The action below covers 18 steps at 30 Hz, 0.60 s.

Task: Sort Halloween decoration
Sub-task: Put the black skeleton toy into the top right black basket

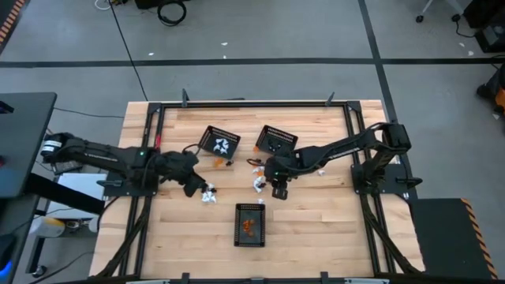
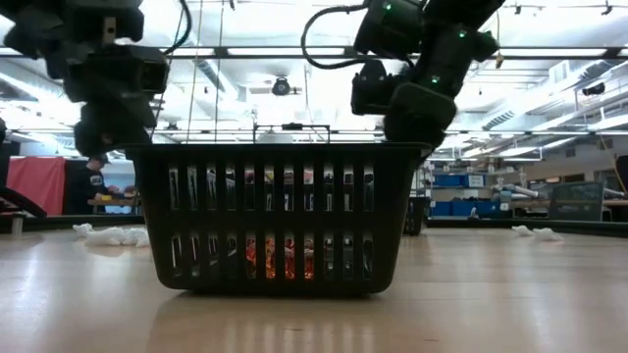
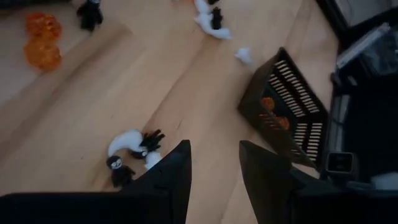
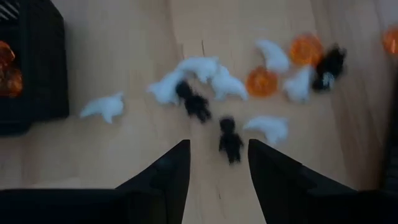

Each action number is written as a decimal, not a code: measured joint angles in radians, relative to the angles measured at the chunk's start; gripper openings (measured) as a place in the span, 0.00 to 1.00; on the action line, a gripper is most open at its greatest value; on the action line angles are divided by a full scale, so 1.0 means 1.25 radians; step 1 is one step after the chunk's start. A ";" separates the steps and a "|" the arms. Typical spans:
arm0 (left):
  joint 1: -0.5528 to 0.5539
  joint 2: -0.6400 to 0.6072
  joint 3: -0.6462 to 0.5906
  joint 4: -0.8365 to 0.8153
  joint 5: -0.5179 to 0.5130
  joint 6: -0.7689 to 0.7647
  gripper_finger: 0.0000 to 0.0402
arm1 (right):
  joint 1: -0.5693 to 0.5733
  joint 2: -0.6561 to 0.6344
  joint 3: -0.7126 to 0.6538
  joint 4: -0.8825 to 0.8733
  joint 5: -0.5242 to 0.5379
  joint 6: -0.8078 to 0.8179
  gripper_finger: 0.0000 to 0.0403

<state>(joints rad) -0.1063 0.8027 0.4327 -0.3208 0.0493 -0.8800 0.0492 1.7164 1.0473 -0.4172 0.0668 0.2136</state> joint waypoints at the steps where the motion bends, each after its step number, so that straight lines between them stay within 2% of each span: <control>1: -0.014 -0.009 -0.001 -0.019 -0.024 -0.013 0.35 | -0.007 0.000 -0.002 0.010 -0.010 -0.014 0.41; 7: -0.085 -0.049 -0.001 -0.065 -0.153 -0.047 0.35 | -0.037 0.042 -0.004 0.041 -0.051 -0.054 0.41; 18: -0.121 -0.056 -0.001 -0.084 -0.174 -0.083 0.35 | -0.022 0.107 -0.004 0.069 -0.055 -0.077 0.41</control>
<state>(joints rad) -0.2573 0.7322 0.4313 -0.4257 -0.1677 -0.9838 0.0211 1.8506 1.0424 -0.3312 -0.0013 0.1178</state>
